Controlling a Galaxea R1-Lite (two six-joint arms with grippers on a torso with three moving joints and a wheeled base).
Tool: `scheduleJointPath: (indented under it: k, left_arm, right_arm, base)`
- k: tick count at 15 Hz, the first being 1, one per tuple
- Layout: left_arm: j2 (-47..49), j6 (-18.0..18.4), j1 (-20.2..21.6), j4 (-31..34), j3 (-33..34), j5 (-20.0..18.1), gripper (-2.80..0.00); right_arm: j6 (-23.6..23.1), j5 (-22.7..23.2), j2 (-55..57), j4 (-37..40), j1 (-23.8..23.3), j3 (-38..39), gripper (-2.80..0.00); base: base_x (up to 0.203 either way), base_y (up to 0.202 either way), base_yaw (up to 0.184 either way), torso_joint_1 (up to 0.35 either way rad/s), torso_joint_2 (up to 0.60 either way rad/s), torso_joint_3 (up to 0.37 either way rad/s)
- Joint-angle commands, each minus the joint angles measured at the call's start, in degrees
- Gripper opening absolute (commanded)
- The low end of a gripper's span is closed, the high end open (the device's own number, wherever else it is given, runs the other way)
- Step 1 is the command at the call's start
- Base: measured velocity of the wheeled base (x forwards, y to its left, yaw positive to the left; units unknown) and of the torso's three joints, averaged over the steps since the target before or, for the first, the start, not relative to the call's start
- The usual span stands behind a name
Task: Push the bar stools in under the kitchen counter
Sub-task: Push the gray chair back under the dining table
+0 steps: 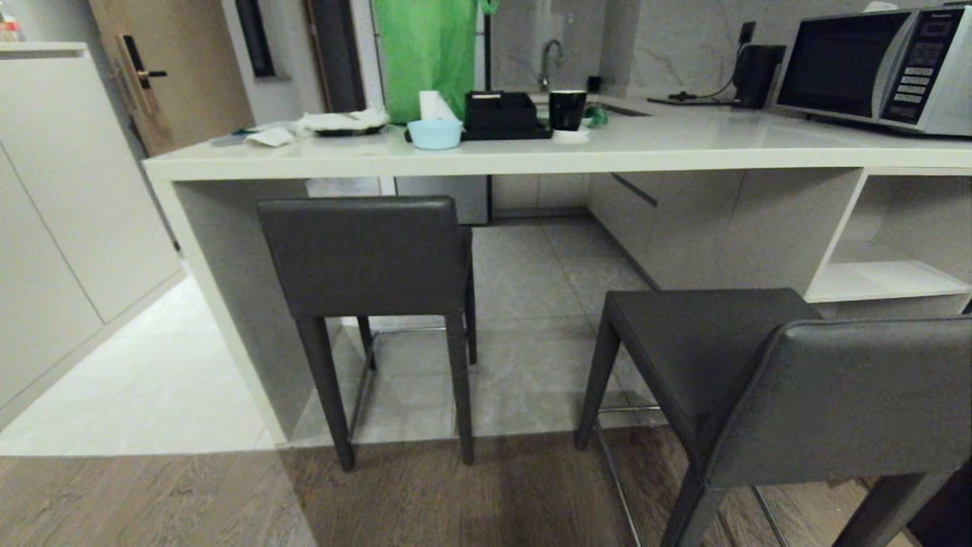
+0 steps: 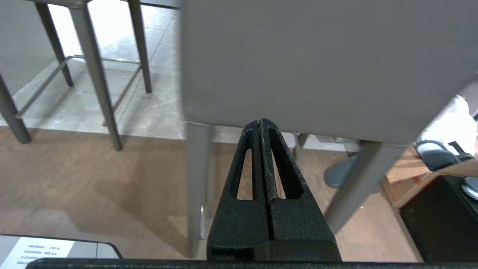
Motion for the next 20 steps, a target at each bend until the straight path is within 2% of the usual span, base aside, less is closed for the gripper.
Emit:
scheduleJointPath:
  k: [1,20]
  left_arm:
    - [-0.1,0.0,0.0,0.0,0.0,0.0,-2.8]
    - [-0.1,-0.1,0.0,-0.5,0.2,0.0,-2.8]
  right_arm:
    - [-0.1,0.1,0.1,0.0,0.0,0.0,-2.8]
    - [0.3,0.1,0.1,0.0,0.0,0.0,-2.8]
  base:
    - [0.0,-0.196,0.0,0.002,0.0,-0.002]
    - [0.0,-0.194,0.001,0.001,0.0,0.003]
